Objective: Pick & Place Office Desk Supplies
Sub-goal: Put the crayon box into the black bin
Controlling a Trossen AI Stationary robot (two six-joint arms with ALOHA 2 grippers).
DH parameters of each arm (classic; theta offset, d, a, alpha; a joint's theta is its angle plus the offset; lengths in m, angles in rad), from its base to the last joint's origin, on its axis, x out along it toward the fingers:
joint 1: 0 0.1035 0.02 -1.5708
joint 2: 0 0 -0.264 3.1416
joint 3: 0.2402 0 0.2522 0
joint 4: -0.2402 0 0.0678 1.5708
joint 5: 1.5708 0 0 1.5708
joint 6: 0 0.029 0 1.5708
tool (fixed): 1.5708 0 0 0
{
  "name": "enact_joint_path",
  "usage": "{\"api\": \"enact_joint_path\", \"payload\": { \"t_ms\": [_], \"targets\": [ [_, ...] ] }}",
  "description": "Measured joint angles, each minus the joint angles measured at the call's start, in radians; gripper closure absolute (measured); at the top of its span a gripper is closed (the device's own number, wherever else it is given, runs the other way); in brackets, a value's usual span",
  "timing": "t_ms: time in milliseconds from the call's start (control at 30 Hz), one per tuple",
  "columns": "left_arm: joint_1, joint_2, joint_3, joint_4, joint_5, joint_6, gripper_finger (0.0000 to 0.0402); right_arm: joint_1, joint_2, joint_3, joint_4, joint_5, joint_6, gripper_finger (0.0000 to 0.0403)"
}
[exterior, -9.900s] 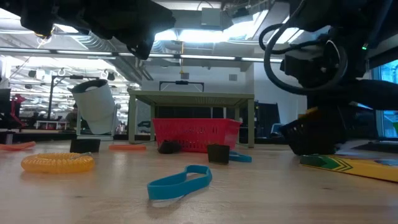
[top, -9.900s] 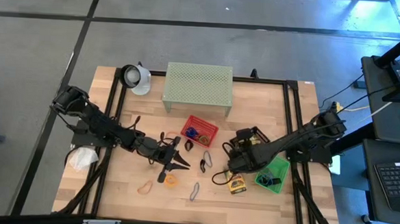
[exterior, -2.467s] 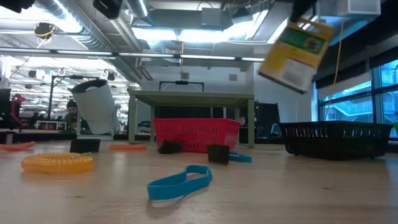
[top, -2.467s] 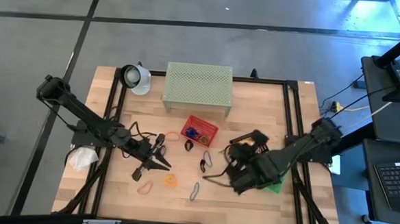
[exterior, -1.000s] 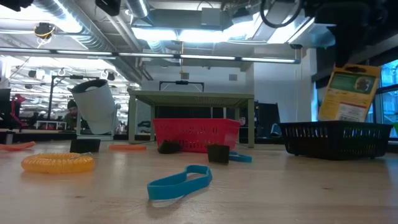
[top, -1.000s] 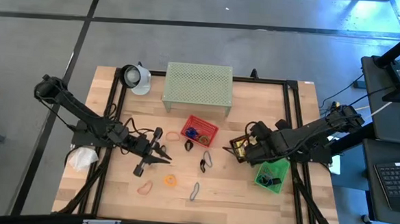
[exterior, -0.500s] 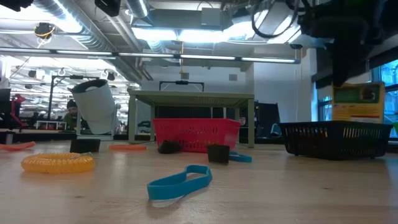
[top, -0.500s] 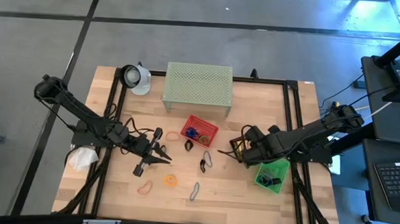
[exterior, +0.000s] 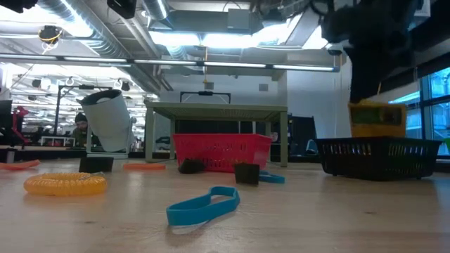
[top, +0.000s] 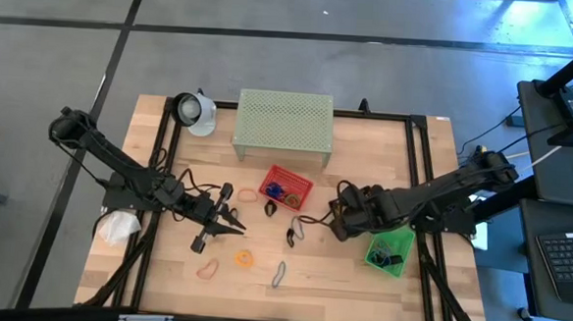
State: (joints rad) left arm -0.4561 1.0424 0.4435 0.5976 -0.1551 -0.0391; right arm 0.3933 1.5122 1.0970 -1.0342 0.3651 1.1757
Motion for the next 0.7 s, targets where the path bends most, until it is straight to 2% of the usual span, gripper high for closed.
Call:
{"api": "enact_joint_path", "payload": {
  "t_ms": [300,500,700],
  "targets": [
    [0.0,0.0,0.0,-0.003,0.0,0.0,0.0359,-0.012,0.104,-0.026,0.075,-0.034,-0.014,0.0403],
    [0.0,0.0,0.0,-0.003,0.0,0.0,0.0359,-0.02,0.105,-0.026,0.131,-0.021,-0.062,0.0397],
    [0.0,0.0,0.0,-0.003,0.0,0.0,0.0359,-0.047,0.105,-0.026,0.153,-0.056,-0.092,0.0379]
  ]
}}
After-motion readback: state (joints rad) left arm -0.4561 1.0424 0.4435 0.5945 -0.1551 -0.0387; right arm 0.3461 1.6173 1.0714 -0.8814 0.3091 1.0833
